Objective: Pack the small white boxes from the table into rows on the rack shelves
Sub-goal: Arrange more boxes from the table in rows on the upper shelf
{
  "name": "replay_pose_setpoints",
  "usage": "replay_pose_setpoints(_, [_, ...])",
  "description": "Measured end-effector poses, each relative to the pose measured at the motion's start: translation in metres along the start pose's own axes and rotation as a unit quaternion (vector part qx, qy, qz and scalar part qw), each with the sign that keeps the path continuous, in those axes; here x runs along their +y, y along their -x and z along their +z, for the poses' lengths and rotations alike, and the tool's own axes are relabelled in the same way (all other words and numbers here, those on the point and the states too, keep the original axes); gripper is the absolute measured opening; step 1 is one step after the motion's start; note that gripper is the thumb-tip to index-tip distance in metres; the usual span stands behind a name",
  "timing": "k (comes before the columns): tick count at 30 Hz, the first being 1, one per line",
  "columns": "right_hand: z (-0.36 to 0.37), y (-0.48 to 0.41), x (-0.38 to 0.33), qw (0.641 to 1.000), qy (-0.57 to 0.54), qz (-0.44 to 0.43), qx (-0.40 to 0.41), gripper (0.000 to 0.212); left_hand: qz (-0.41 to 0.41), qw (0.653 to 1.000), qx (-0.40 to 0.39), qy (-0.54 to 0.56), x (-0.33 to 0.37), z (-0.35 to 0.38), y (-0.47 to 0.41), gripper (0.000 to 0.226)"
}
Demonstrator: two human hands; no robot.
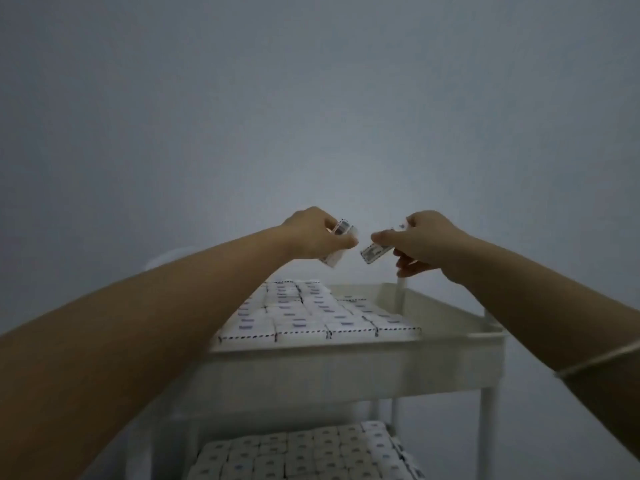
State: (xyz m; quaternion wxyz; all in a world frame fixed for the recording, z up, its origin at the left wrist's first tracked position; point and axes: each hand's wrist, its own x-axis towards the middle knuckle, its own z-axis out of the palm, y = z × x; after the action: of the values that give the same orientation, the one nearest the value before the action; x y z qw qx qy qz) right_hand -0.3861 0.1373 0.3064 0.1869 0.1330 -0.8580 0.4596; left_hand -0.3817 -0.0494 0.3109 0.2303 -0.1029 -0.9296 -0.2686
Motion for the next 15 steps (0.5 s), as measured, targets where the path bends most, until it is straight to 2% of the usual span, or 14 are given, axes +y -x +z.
replay_pose_setpoints(1, [0.004,-0.009,0.002,0.995,0.081,-0.027,0.043,0.037,0.001,1.000,-0.015,0.008,-0.002,0.002,-0.005,0.024])
replay_pose_setpoints(3, [0.011,-0.024,0.001,0.957,0.235,-0.085,0.150,0.050,0.005,1.000,-0.027,0.012,-0.006,0.010,-0.013,0.018])
replay_pose_setpoints(6, [0.020,-0.043,-0.003,0.907,0.312,-0.125,0.254,0.055,0.003,0.999,-0.026,0.028,-0.009,0.021,-0.019,0.018])
replay_pose_setpoints(9, [0.025,-0.061,-0.006,0.924,0.291,-0.120,0.217,0.048,0.014,0.999,-0.047,-0.002,-0.013,0.030,-0.019,0.024])
replay_pose_setpoints(11, [0.032,-0.067,-0.001,0.945,0.260,-0.099,0.174,0.054,0.030,0.997,-0.053,-0.050,-0.016,0.035,-0.017,0.039])
replay_pose_setpoints(13, [0.044,-0.068,0.007,0.938,0.296,-0.094,0.154,0.059,0.051,0.993,-0.060,-0.093,-0.017,0.037,-0.014,0.047])
replay_pose_setpoints(15, [0.052,-0.068,0.013,0.922,0.356,-0.089,0.123,0.058,0.074,0.987,-0.061,-0.129,-0.018,0.037,-0.013,0.040])
